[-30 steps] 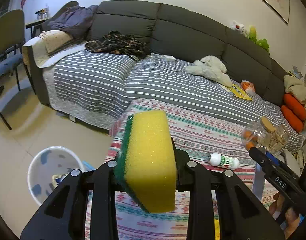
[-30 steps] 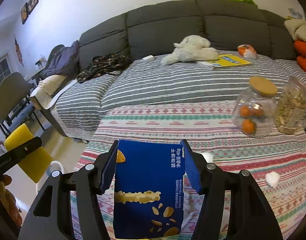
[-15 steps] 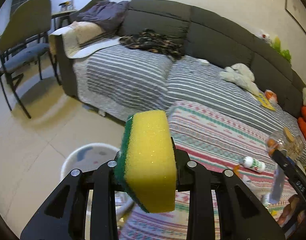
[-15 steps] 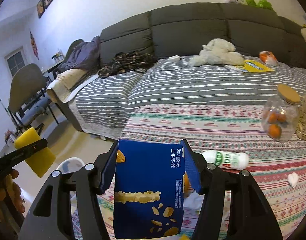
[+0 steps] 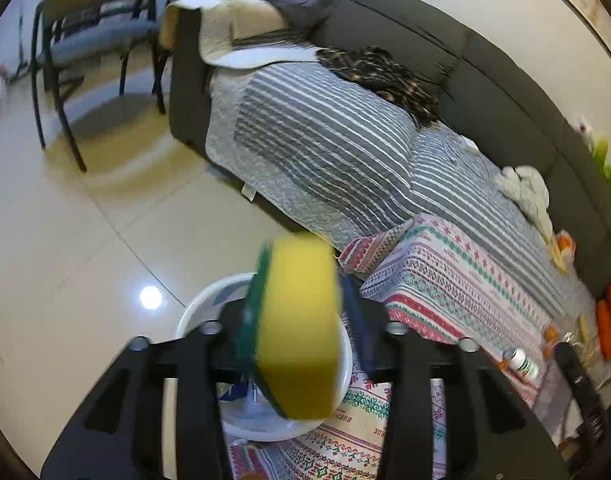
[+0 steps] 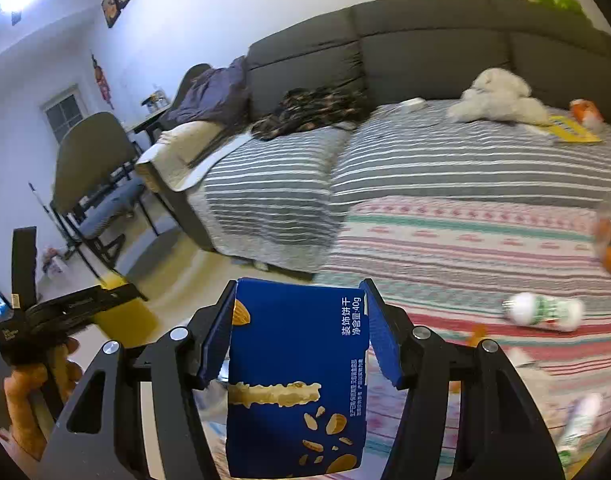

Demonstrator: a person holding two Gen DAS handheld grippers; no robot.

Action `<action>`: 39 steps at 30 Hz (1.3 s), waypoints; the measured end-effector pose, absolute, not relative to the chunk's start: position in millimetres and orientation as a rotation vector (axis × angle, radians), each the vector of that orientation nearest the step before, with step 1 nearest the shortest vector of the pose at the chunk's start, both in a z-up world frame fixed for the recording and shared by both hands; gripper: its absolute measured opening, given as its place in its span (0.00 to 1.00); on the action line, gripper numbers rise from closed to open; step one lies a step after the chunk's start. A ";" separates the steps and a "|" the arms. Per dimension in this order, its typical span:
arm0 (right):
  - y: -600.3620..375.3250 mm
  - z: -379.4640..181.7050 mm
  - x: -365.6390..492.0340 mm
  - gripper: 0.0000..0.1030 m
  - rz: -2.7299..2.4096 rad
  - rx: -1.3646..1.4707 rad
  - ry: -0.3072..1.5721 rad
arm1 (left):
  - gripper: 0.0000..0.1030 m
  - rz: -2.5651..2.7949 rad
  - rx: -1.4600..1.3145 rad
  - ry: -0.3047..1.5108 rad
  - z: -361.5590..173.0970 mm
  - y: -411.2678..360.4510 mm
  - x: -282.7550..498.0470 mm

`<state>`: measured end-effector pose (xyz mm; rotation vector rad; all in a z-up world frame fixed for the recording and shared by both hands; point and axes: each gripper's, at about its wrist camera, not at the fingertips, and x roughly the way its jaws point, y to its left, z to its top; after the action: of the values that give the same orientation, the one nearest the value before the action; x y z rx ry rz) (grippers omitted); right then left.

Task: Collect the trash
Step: 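Open the left tool over the bin while the right tool drops the box in, then move both tools back over the table toward the remaining trash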

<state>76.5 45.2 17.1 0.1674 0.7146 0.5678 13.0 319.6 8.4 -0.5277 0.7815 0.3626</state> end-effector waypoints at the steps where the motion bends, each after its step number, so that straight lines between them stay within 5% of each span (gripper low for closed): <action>1: 56.5 16.1 76.0 0.58 0.578 0.164 0.717 | 0.50 0.369 -0.549 0.776 9.5 325.5 10.0; 18: 202.1 -11.0 70.2 0.60 0.707 0.095 0.780 | 0.60 0.474 -0.643 0.593 49.2 373.1 -46.8; 20: 215.0 -12.4 69.9 0.65 0.707 0.077 0.786 | 0.60 0.511 -0.629 0.588 49.9 377.6 -50.4; 22: 221.2 -12.4 70.3 0.84 0.679 0.064 0.787 | 0.61 0.536 -0.618 0.583 50.4 380.2 -52.1; 30: 208.1 -6.6 66.6 0.89 0.576 -0.007 0.762 | 0.70 0.563 -0.562 0.585 50.2 370.7 -50.1; 39: 143.9 12.9 74.3 0.94 0.370 -0.049 0.685 | 0.92 0.651 -0.302 0.555 56.0 302.3 -35.3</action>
<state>74.3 143.9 12.9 -0.0492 0.6852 0.3701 -35.3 302.3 56.0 -0.3022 0.5547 0.6511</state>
